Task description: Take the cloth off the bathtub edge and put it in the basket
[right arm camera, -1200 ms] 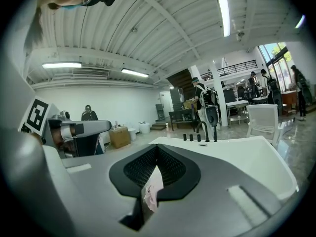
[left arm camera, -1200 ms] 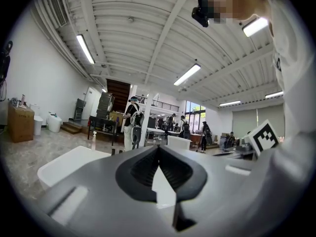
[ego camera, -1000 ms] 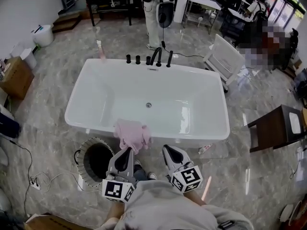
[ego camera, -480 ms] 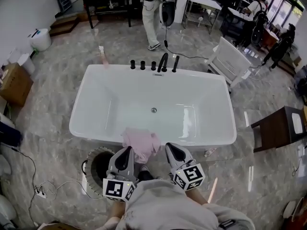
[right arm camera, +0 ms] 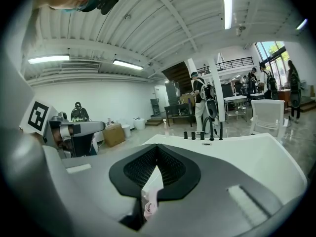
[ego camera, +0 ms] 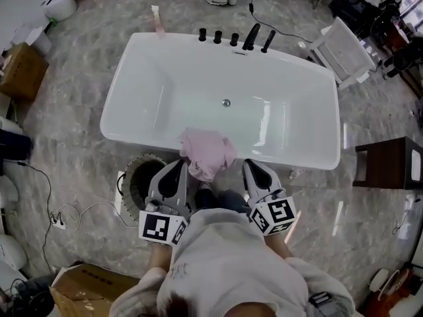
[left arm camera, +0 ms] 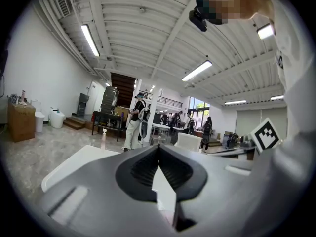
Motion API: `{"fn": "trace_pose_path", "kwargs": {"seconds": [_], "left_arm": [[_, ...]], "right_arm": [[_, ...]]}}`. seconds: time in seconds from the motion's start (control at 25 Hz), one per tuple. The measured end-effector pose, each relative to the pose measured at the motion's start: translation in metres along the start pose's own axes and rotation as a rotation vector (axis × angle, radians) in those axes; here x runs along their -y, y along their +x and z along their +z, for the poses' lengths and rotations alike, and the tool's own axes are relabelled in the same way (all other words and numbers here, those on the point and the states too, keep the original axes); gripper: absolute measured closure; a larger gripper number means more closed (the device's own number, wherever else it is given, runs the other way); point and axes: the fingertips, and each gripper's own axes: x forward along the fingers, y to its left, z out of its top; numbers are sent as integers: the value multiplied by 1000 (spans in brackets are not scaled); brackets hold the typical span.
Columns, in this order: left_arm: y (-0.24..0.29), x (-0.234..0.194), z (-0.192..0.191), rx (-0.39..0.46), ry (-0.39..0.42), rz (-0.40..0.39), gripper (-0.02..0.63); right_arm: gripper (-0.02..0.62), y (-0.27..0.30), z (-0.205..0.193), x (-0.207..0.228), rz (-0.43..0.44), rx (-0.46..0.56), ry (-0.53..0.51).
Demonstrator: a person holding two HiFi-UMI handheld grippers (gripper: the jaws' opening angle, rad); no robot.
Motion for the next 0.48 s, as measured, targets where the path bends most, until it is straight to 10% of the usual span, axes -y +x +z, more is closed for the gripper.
{"fn": "trace_pose_path", "kwargs": {"seconds": [0.48], "left_arm": [[9, -3, -9, -27, -27, 65, 597]], "right_arm": [[597, 20, -3, 2, 84, -43, -3]]}}
